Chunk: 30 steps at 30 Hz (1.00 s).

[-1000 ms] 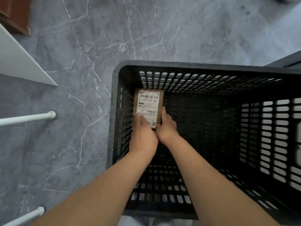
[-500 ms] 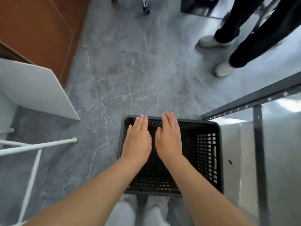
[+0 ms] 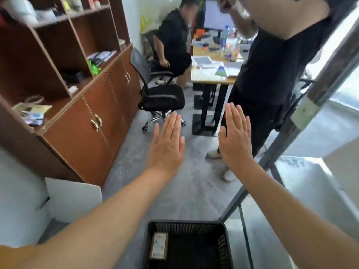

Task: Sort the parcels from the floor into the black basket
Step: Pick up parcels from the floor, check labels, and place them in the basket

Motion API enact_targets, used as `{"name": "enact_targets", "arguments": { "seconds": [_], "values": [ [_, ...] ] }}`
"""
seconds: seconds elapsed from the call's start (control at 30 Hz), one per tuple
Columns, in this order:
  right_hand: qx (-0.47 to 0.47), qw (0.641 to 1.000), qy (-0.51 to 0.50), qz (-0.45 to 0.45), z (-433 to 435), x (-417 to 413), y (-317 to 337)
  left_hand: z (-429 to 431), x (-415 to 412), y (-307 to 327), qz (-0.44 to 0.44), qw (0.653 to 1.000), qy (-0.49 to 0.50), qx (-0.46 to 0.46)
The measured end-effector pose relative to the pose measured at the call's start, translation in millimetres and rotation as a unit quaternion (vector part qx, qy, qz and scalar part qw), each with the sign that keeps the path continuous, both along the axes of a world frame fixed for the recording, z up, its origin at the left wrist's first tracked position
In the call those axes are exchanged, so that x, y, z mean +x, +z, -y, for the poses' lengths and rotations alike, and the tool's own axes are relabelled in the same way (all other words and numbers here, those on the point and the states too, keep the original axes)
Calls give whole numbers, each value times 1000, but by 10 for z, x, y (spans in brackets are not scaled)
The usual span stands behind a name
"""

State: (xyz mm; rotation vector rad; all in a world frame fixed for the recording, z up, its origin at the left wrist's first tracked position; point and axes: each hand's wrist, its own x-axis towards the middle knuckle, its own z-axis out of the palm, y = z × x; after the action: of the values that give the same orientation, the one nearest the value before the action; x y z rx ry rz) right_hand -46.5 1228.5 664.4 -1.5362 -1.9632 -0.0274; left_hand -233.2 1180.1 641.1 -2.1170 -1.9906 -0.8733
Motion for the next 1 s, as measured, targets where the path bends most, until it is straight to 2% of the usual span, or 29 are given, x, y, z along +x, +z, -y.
{"name": "enact_targets", "arguments": {
  "seconds": [0.1,0.23,0.43,0.73,1.0],
  "values": [
    [77,997,-20,-22,82,127,807,-85,260,781,1,998,-9,67],
    [125,991,-39,-23,253,314,1598,-58,707,1590,7,990,-30,141],
    [195,974,-116,-25,672,634,2265,79,1237,2223,-13,975,-124,185],
    [235,913,-328,62,1732,1136,2346,681,1610,2447,-32,930,-282,232],
    [183,863,-465,79,3635,1117,2061,1897,1910,2235,-13,876,-440,197]
  ]
}}
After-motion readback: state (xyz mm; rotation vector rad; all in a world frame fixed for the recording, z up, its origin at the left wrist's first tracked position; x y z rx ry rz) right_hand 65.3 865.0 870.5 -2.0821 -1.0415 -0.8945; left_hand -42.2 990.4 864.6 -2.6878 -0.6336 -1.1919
